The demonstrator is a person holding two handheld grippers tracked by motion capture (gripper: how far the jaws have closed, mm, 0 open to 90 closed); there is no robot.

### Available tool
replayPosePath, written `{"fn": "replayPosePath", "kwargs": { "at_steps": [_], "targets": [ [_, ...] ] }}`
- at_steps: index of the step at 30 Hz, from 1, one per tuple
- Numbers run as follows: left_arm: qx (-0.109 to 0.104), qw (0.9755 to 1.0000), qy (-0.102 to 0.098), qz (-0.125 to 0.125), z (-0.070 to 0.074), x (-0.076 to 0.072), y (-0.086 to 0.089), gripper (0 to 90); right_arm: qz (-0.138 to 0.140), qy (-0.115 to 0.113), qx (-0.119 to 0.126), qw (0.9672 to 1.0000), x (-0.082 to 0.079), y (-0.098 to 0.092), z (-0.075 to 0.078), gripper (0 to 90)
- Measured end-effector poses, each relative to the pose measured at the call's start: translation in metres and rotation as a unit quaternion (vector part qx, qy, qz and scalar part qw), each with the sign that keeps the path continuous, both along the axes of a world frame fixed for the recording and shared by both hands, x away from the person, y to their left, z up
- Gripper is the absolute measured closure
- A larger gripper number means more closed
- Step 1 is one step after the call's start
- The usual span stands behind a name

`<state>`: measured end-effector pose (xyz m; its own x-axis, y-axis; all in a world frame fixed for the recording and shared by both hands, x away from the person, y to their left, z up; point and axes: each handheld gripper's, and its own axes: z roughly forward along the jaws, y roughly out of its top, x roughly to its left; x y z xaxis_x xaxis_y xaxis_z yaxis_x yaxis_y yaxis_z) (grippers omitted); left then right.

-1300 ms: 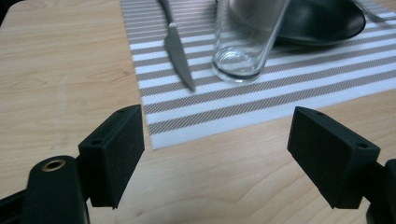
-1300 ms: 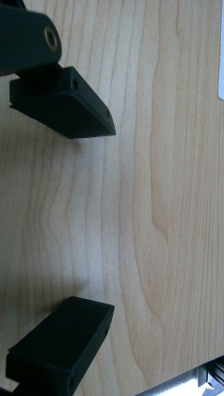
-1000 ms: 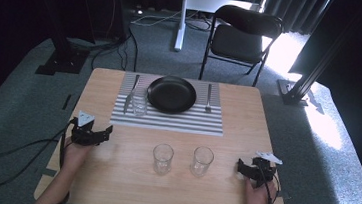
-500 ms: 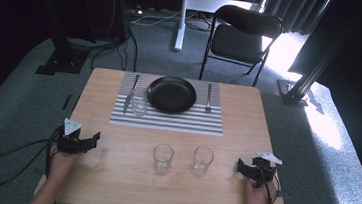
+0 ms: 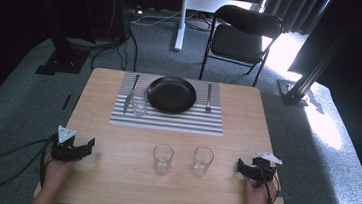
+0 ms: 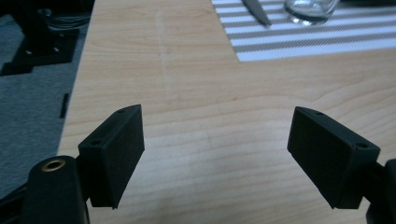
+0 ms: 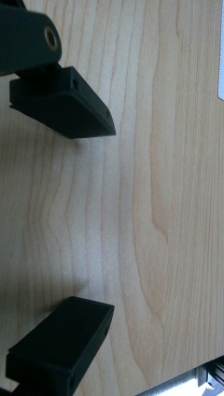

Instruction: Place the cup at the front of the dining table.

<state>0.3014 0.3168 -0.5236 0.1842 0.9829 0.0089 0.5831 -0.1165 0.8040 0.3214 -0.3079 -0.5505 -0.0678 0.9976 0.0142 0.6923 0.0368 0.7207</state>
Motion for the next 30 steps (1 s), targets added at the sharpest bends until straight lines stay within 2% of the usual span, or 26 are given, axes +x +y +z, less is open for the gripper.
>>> {"fn": "replayPosePath", "kwargs": {
  "at_steps": [5,7,10,13,17,21,25,27,29,30],
  "targets": [
    [-0.002,1.0000,0.000,0.004,-0.003,-0.010,0.002,19.4,0.000,0.000,0.000,1.0000,0.000,0.000,0.000,12.3],
    [-0.012,0.9999,0.006,0.003,-0.004,-0.012,0.004,19.4,0.000,0.000,0.000,1.0000,0.000,0.000,0.000,12.3],
    [0.002,0.9999,0.001,0.010,-0.006,-0.018,0.004,19.4,-0.001,0.000,0.001,1.0000,0.000,0.000,0.000,12.3],
    [-0.008,0.9999,0.009,0.012,-0.007,-0.023,0.007,19.4,0.000,0.001,0.000,1.0000,0.000,0.000,0.000,12.3],
    [-0.006,0.9998,0.009,0.018,-0.009,-0.029,0.009,19.4,0.000,0.001,0.001,1.0000,0.000,0.000,0.000,12.3],
    [-0.005,0.9996,0.021,0.020,-0.012,-0.034,0.010,19.4,-0.001,0.001,0.001,1.0000,0.000,0.000,0.000,12.3],
    [-0.004,0.9995,0.020,0.023,-0.012,-0.041,0.010,19.4,0.000,0.001,0.001,1.0000,0.000,0.000,0.000,12.3],
    [0.005,0.9995,0.016,0.027,-0.012,-0.044,0.009,19.4,0.000,0.000,0.000,1.0000,0.000,0.000,0.000,12.3],
    [0.015,0.9993,0.025,0.025,-0.013,-0.046,0.008,19.4,0.000,0.000,0.000,1.0000,0.000,0.000,0.000,12.3],
    [0.011,0.9993,0.026,0.023,-0.014,-0.047,0.008,19.4,0.000,0.000,0.000,1.0000,0.000,0.000,0.000,12.3]
  ]
}}
